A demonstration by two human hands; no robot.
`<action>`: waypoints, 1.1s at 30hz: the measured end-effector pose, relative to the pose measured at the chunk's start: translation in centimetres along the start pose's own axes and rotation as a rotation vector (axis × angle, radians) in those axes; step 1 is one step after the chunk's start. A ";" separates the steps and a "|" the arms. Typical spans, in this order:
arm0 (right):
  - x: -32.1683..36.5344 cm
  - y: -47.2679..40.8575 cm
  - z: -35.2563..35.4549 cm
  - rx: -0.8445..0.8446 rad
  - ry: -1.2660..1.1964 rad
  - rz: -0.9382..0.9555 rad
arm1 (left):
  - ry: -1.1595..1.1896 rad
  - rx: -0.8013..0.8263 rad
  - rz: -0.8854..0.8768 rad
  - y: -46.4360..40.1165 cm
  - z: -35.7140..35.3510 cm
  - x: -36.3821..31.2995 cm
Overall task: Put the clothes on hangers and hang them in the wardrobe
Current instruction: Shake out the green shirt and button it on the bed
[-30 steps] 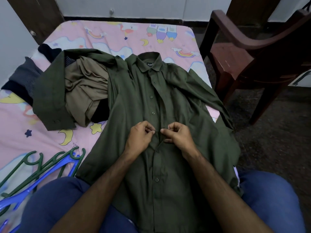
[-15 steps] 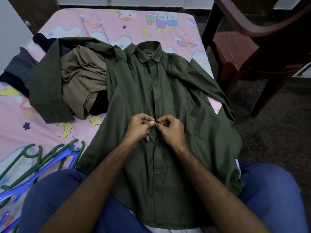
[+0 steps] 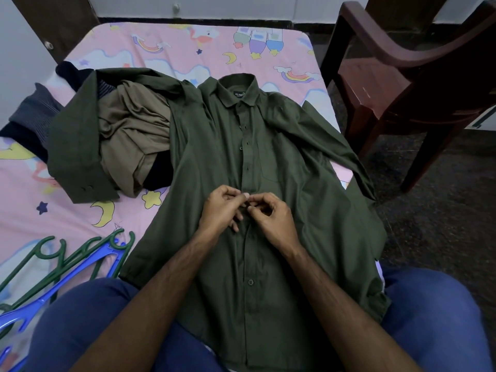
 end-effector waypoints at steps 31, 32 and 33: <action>4.3 -8.1 -0.5 0.109 0.400 -0.053 | -0.996 0.049 -0.636 -3.3 0.8 -7.6; 3.8 -8.6 -1.6 0.151 0.482 -0.079 | -1.072 0.075 -0.642 -3.7 0.9 -7.5; 3.2 -8.8 -2.5 0.175 0.593 -0.098 | -1.115 0.088 -0.634 -4.1 1.1 -7.0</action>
Point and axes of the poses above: each hand's wrist, its own y-axis away from the middle knuckle, its own z-axis out of the back of the hand, x = y × z, the point moved 10 cm from there along -y, towards the middle knuckle, and after that the axes turned 1 degree about -z, right-handed, at the moved point
